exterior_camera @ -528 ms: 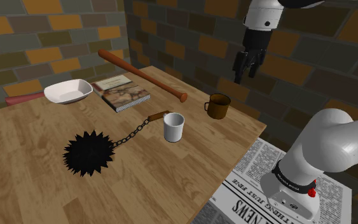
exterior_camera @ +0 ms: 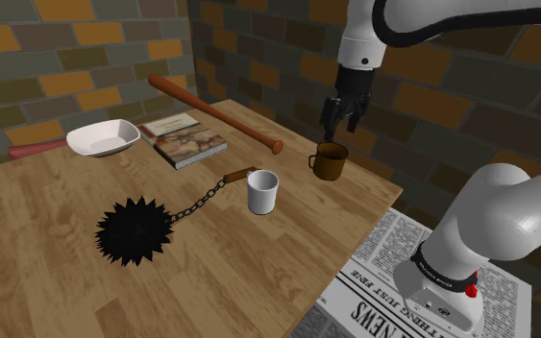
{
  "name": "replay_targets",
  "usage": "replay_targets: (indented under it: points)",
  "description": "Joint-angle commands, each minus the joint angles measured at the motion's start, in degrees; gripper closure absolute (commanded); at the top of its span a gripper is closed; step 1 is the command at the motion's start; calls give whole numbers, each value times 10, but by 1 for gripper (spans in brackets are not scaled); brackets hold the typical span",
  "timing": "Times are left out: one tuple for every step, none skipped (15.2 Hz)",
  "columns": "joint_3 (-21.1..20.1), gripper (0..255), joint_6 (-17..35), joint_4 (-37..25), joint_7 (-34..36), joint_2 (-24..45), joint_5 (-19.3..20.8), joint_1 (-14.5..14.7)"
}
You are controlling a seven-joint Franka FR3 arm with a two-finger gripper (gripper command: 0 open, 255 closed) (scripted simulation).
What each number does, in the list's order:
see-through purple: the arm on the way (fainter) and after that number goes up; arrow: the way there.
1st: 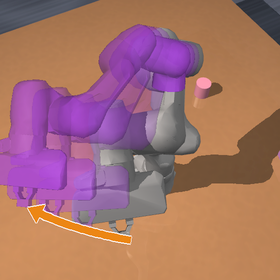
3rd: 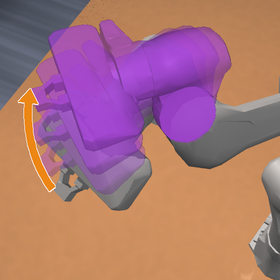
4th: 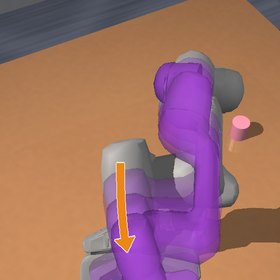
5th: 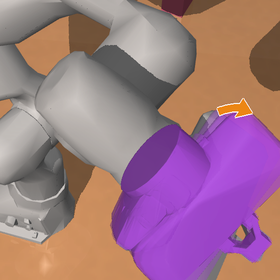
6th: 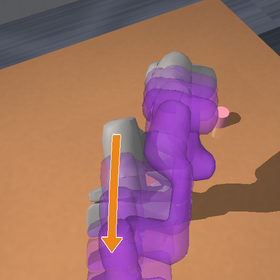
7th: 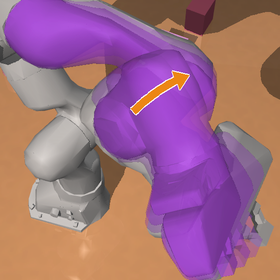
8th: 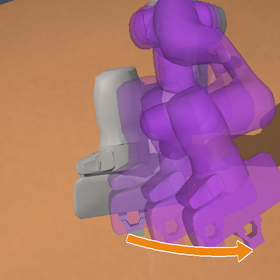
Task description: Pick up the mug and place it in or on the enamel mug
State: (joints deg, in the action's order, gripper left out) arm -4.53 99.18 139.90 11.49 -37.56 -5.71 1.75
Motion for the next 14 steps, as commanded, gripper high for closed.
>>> replay_targets:
  points:
    - [-13,0,45,6,13,32,-11,5]
    - [-19,0,64,7,18,48,-15,7]
    - [-25,0,83,6,24,65,-19,9]
    - [-31,0,102,5,29,83,-22,11]
    - [-37,0,120,3,35,101,-25,13]
    - [-43,0,138,0,40,119,-28,15]
    - [-48,0,156,-4,46,138,-30,16]
    - [-54,0,174,-8,52,157,-32,18]
    - [-59,0,191,-14,58,177,-33,19]
    - [-65,0,207,-20,64,197,-33,21]
    - [-70,0,223,-27,70,218,-33,22]
    - [-75,0,239,-35,76,239,-32,23]
    - [-80,0,254,-43,83,260,-31,25]
    - [-80,0,255,-44,83,261,-31,25]
